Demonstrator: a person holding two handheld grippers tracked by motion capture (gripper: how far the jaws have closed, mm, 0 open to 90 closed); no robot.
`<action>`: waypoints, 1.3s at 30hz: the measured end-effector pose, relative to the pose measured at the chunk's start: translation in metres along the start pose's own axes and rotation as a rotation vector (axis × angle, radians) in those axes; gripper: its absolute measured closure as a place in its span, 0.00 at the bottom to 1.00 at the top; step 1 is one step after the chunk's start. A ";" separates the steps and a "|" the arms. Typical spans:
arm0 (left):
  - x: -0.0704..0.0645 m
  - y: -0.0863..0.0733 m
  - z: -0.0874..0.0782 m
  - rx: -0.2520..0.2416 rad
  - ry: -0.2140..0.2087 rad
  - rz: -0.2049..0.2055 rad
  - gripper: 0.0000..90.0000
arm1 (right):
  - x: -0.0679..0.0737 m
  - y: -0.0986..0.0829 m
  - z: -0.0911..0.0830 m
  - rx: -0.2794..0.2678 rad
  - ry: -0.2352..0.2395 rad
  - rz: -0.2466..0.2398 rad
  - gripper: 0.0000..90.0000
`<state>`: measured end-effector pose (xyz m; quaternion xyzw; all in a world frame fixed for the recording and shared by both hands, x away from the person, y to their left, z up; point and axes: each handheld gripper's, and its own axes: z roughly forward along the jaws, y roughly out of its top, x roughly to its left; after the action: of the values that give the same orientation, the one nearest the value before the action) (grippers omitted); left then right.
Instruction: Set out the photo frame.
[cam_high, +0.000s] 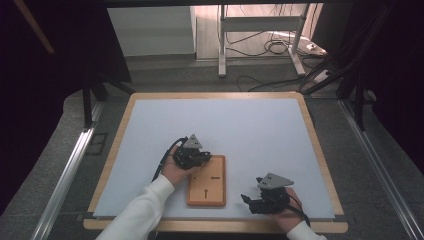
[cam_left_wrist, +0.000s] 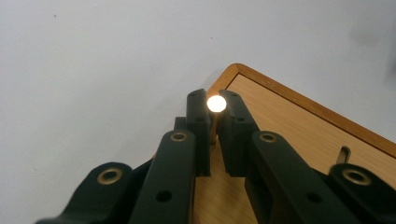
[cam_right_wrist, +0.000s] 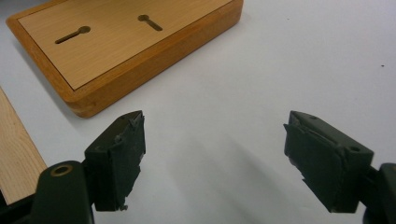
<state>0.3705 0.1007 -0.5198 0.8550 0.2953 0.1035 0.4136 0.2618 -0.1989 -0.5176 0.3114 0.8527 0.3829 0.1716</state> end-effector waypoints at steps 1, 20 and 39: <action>0.001 0.000 0.000 -0.001 -0.006 -0.004 0.94 | 0.001 0.000 0.000 0.000 0.000 -0.004 0.23; 0.012 0.004 0.000 0.031 -0.098 -0.041 0.94 | 0.027 0.012 -0.001 -0.029 0.027 -0.097 0.20; 0.023 0.007 0.002 0.048 -0.160 -0.067 0.93 | 0.057 0.023 0.018 0.004 -0.002 -0.238 0.14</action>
<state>0.3924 0.1098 -0.5174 0.8598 0.2921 0.0139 0.4187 0.2383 -0.1393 -0.5149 0.2086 0.8842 0.3578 0.2159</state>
